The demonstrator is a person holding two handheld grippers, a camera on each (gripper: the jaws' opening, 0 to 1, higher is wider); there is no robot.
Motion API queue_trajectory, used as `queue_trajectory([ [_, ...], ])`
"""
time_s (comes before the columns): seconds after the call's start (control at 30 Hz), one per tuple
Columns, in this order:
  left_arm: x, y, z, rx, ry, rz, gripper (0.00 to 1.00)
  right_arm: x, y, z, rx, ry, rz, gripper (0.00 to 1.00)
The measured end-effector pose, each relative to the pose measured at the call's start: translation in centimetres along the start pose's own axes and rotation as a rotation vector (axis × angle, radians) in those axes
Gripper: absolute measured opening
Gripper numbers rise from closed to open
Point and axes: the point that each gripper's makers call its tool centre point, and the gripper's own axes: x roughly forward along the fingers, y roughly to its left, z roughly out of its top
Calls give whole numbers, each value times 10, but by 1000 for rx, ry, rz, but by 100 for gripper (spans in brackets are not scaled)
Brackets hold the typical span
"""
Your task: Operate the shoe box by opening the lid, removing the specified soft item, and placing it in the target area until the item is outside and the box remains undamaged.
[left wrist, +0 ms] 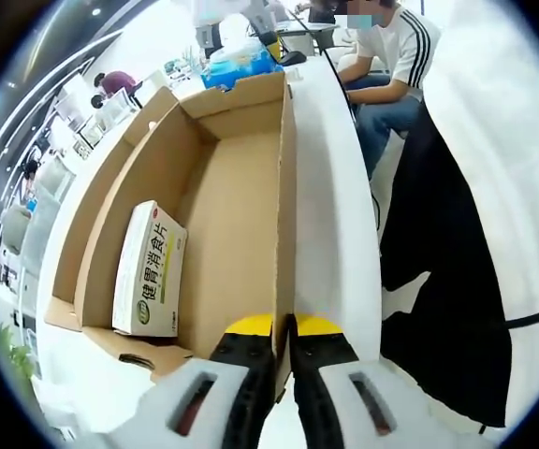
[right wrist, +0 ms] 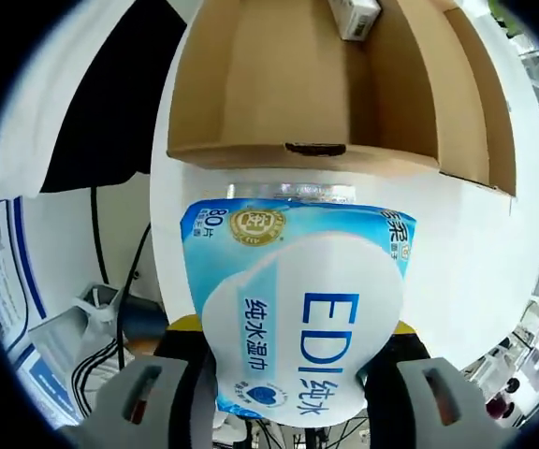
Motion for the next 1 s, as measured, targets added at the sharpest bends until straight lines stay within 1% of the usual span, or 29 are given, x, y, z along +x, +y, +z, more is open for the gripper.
queue_trajectory([
  [0.13,0,0,0,-1,0,-1,4,-3,1,1,4,4,6,62],
  [0.17,0,0,0,-1,0,-1,4,3,-1,0,4,7,5,62],
  [0.2,0,0,0,-1,-1,-1,4,4,-1,-1,4,7,6,62],
  [0.27,0,0,-1,-1,-1,0,4,1,0,1,11,7,7,62],
  [0.43,0,0,0,2,-2,2,4,6,-1,1,12,12,8,62],
  [0.5,-1,0,1,2,-2,1,4,1,1,2,10,14,9,62],
  [0.57,-1,0,1,3,-3,-1,4,4,0,1,12,11,11,62],
  [0.67,-1,0,1,3,-4,-4,4,2,1,3,14,6,6,63],
  [0.73,-1,0,1,2,-4,-5,4,9,-1,1,15,1,0,63],
  [0.87,-1,0,1,6,-6,-5,4,7,-1,2,15,-10,1,64],
  [0.9,-1,0,1,6,-6,-8,4,4,0,1,15,-16,-1,65],
  [1.0,-1,0,1,6,-6,-11,4,7,-1,1,17,-52,-18,66],
])
